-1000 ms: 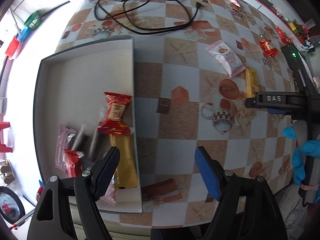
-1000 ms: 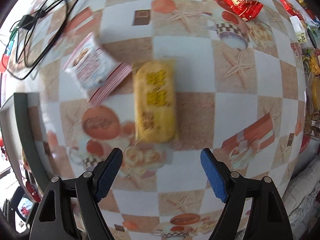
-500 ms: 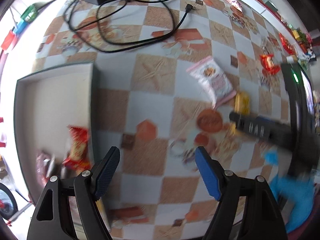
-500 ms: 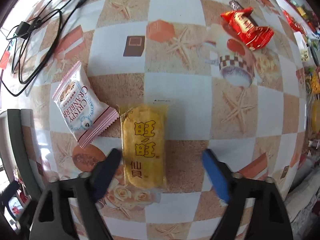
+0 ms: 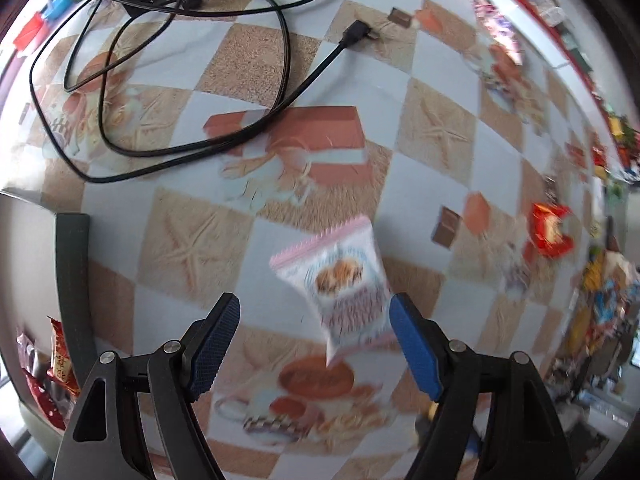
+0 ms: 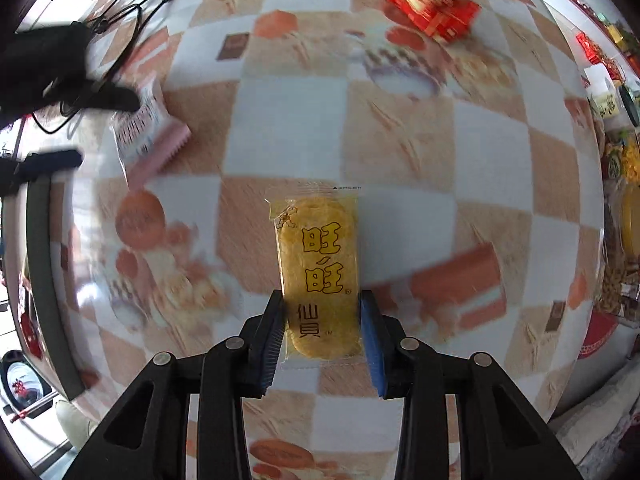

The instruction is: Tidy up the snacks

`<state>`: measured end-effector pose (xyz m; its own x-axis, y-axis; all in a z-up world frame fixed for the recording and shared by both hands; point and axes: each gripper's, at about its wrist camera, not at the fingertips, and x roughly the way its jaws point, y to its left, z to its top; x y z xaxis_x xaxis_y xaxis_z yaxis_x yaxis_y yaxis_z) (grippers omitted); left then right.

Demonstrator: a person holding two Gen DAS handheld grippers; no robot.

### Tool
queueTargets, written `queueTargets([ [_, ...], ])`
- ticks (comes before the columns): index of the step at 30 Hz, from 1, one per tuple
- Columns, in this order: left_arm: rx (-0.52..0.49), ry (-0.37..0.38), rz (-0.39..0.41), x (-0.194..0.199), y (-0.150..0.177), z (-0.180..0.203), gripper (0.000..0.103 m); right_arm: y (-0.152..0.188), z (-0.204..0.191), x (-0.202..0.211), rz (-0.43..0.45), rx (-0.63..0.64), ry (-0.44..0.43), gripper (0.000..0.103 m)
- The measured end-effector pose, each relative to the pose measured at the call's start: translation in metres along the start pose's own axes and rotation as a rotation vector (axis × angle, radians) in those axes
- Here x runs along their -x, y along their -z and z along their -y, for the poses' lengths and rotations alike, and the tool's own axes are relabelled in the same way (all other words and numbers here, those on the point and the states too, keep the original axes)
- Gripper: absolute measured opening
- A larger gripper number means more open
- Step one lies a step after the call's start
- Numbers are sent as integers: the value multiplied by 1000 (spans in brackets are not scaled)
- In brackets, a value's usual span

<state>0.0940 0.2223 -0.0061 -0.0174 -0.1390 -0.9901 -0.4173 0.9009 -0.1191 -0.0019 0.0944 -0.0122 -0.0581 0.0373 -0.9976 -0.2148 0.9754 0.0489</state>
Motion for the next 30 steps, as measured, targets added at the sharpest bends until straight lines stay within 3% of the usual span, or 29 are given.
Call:
queueTargets([
  [5,-63,-81,-18,-14,-2,22,80,3,9,0,-2,-7,4,38],
  [7,-113,-118,-22,-18,5,26,69,21,17,3,-3,-14,4,38],
  [10,-206,-120,41,-13,25,26,50,34,21,6,-9,-18,2,38],
  [11,-236,-126,35,-14,33,24,49,40,23,6,-12,-14,3,38],
  [16,-361,-134,28,-18,108,-2,49,66,17,-3,-33,8,15,38],
  [22,-411,-127,-19,-23,189,-51,55,102,6,-6,-61,32,38,38],
  [24,-408,-122,-36,-24,198,-61,61,107,5,-8,-75,26,37,46],
  [26,-406,-130,-19,-20,201,-74,73,110,5,-11,-87,2,34,78],
  [27,-408,-134,2,-16,202,-77,75,113,9,-10,-80,-13,37,83],
  [30,-415,-137,35,-8,204,-86,79,125,26,-9,-81,-64,32,84],
])
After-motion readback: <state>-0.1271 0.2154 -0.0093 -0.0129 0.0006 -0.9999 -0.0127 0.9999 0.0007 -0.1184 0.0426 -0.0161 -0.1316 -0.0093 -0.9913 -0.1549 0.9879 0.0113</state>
